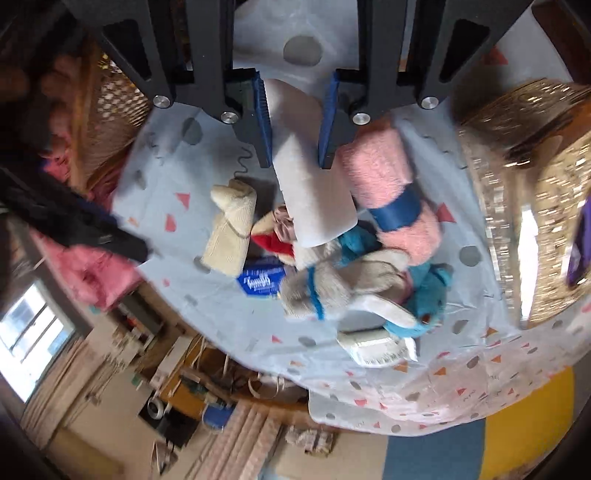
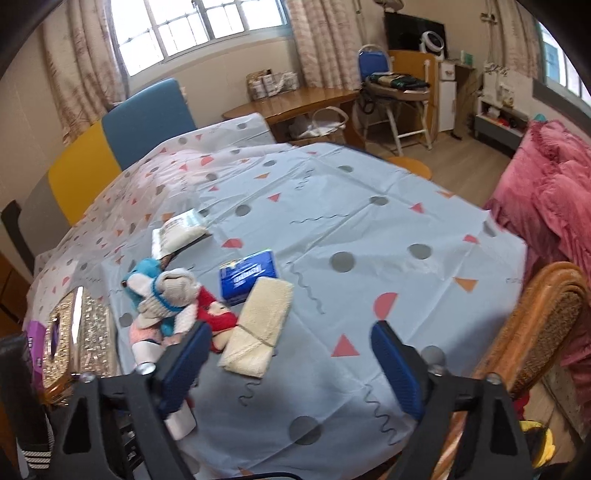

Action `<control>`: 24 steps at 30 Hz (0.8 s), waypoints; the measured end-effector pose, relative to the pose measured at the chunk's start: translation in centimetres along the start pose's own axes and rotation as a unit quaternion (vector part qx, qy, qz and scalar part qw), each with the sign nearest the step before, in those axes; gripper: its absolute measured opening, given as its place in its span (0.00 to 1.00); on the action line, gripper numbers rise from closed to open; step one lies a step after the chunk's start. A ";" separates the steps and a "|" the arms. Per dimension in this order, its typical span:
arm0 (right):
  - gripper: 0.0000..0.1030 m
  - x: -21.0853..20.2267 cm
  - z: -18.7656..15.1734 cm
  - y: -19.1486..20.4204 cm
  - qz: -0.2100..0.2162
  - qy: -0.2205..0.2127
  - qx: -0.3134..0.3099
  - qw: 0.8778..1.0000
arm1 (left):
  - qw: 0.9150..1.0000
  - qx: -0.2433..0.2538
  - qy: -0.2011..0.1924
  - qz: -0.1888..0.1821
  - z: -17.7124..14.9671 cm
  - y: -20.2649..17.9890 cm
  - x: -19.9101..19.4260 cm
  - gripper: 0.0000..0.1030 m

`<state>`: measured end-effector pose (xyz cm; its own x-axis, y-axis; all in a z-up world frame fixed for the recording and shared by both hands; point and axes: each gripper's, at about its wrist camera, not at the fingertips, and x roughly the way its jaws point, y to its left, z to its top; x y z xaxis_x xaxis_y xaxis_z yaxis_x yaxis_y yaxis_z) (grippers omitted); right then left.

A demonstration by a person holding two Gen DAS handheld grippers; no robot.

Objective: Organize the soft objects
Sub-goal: 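Reach the left tool to the white sponge and close on it, then carry the white sponge with the left tool into the gold tray and release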

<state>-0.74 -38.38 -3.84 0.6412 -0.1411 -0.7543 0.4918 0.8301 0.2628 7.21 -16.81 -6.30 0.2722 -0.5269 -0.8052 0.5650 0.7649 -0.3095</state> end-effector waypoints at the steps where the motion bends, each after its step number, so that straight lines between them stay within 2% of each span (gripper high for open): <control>1: 0.63 0.4 0.1 0.2 0.012 0.010 0.005 1.000 | 1.000 -0.009 -0.006 -0.008 -0.1 0.7 -0.8 0.24; 6: 0.42 3.2 -0.5 2.3 0.042 0.063 -0.012 0.997 | 0.999 -0.034 -0.028 -0.019 0.5 2.9 -3.5 0.24; 9: 0.37 5.1 -1.4 4.9 0.073 0.109 -0.060 0.990 | 0.998 -0.037 -0.050 -0.015 1.9 3.7 -5.2 0.24; 13: 0.37 7.1 -3.0 9.2 0.106 0.156 -0.138 0.972 | 0.996 -0.045 -0.075 -0.001 4.4 5.0 -6.8 0.24; 15: 0.37 8.0 -3.4 11.1 0.116 0.171 -0.157 0.966 | 0.995 -0.053 -0.087 0.005 5.7 5.8 -7.4 0.24; 18: 0.37 9.4 -3.8 13.0 0.126 0.183 -0.173 0.959 | 0.992 -0.067 -0.107 0.015 7.6 7.2 -8.5 0.24; 21: 0.37 11.3 -3.8 14.3 0.114 0.194 -0.177 0.958 | 0.988 -0.079 -0.128 0.026 9.0 8.7 -10.0 0.24; 24: 0.37 13.0 -3.8 15.0 0.123 0.209 -0.172 0.955 | 0.983 -0.091 -0.151 0.042 9.8 10.4 -11.9 0.24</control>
<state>12.76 -25.77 -12.02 0.3859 0.2482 -0.8885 0.0884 0.9487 0.3035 17.44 -6.22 4.99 0.5465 -0.5242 -0.6531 0.3890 0.8495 -0.3564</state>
